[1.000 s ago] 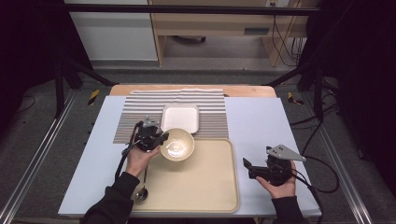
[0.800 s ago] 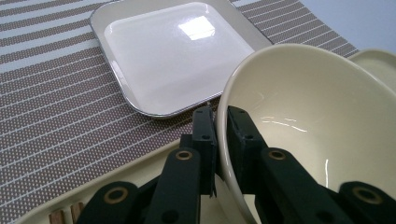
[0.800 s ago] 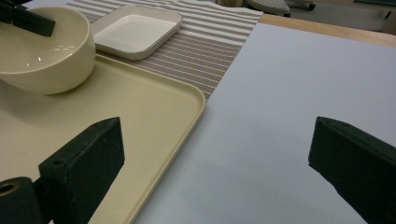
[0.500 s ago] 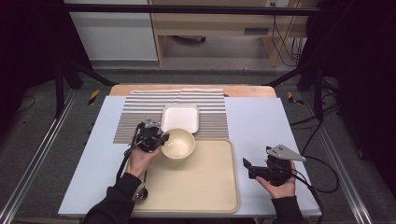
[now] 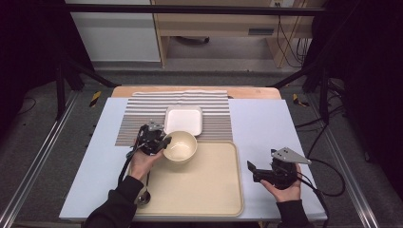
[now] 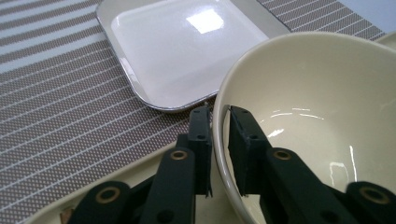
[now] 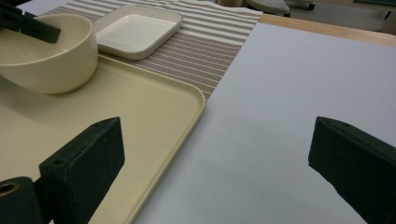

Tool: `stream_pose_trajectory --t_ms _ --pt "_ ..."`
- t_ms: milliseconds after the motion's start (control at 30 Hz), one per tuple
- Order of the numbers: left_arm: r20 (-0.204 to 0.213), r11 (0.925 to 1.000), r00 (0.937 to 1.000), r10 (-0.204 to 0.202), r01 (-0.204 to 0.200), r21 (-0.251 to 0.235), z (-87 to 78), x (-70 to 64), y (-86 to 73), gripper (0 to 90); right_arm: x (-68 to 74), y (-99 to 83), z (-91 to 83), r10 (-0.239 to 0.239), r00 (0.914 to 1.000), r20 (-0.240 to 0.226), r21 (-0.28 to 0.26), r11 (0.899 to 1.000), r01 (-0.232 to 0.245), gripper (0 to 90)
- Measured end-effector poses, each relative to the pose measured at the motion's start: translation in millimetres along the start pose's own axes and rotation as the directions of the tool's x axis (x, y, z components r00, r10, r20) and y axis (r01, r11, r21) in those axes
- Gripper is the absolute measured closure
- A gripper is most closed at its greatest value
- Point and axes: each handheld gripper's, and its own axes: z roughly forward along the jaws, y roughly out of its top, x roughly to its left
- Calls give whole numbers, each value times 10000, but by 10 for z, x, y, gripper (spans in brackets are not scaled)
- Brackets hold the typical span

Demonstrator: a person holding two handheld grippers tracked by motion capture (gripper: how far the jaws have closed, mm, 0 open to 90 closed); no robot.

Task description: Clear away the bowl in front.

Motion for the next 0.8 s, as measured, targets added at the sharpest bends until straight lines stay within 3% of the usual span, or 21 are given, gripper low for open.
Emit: stream_pose_trajectory --t_ms 133,267,400,600,800 --pt "-45 9992 9999 132 -134 -379 -89 19 29 703 -5 6 -10 37 10000 22 -40 10000 -37 38" --pt "-224 9974 9997 -5 -11 -720 -181 62 74 609 -9 13 -18 111 9999 -3 -103 9999 -111 38" --pt "-141 9944 9997 -191 175 -1041 -254 114 132 507 -14 16 -26 118 9999 38 -141 9998 -118 38" --pt "-195 9899 9997 -131 102 -1412 -343 174 224 365 -24 21 -31 99 9999 58 -154 9998 -98 38" --pt "-285 9861 9992 -293 242 -1643 -390 237 286 323 -39 32 -50 163 9998 95 -228 9996 -161 37"
